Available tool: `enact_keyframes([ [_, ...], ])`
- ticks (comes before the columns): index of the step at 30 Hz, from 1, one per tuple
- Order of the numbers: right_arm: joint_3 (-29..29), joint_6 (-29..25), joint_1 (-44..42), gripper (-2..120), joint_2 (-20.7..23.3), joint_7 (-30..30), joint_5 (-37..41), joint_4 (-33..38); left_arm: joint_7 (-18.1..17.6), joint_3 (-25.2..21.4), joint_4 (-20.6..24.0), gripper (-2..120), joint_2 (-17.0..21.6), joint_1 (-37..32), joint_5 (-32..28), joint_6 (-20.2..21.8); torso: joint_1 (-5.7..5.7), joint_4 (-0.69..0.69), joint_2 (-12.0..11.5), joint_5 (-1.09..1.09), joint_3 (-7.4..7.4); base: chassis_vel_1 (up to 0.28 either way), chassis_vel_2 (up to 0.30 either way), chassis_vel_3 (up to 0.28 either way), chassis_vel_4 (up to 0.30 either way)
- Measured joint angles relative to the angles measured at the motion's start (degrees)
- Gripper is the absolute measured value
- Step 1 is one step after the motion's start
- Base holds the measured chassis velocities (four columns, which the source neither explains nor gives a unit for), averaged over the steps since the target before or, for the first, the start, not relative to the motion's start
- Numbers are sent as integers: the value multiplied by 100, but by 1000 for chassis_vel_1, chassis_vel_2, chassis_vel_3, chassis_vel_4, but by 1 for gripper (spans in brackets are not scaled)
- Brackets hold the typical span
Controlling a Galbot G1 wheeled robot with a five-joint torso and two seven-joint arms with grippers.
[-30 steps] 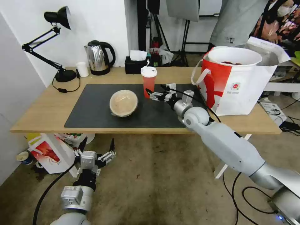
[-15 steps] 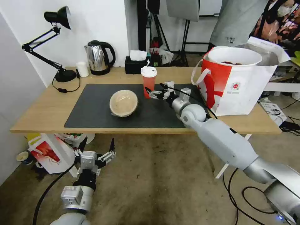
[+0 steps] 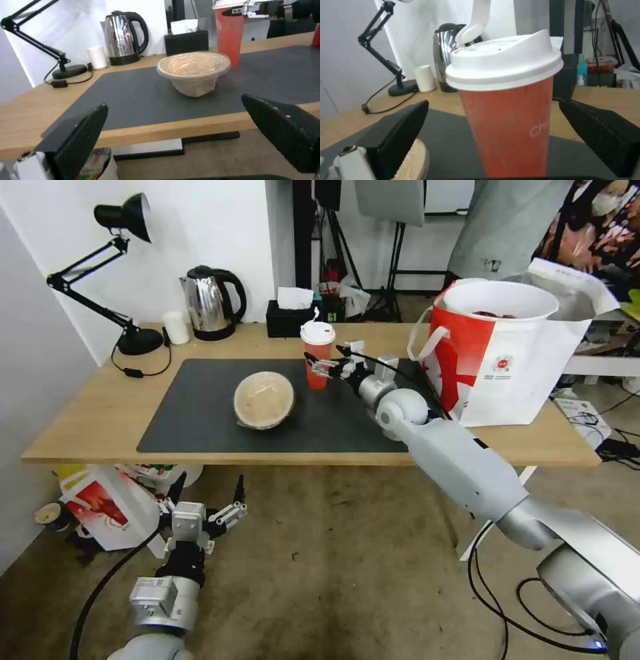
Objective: Pick up the trash from the table and place it into the takeout bag.
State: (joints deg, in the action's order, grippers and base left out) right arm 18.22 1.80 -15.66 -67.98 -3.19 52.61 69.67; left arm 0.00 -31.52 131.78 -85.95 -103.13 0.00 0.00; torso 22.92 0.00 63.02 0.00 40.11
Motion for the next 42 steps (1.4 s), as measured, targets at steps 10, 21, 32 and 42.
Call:
enact_keyframes([
  [10, -156, -153, 172, 100, -435, -231, -333, -782, 0, 0, 0, 100, 0, 0, 0, 0, 0, 0, 0, 0, 0, 0, 0, 0, 0],
  [21, -291, -268, 210, 100, -748, -456, -647, -1397, 0, 0, 0, 100, 0, 0, 0, 0, 0, 0, 0, 0, 0, 0, 0, 0, 0],
  [32, -330, -273, 208, 77, -740, -533, -617, -1505, 0, 0, 0, 100, 0, 0, 0, 0, 0, 0, 0, 0, -1, 0, 0, 0, 0],
  [42, -378, -275, 195, 47, -676, -605, -563, -1471, 0, 0, 0, 100, 0, 0, 0, 0, 0, 0, 0, 0, -1, 0, 0, 0, 0],
])
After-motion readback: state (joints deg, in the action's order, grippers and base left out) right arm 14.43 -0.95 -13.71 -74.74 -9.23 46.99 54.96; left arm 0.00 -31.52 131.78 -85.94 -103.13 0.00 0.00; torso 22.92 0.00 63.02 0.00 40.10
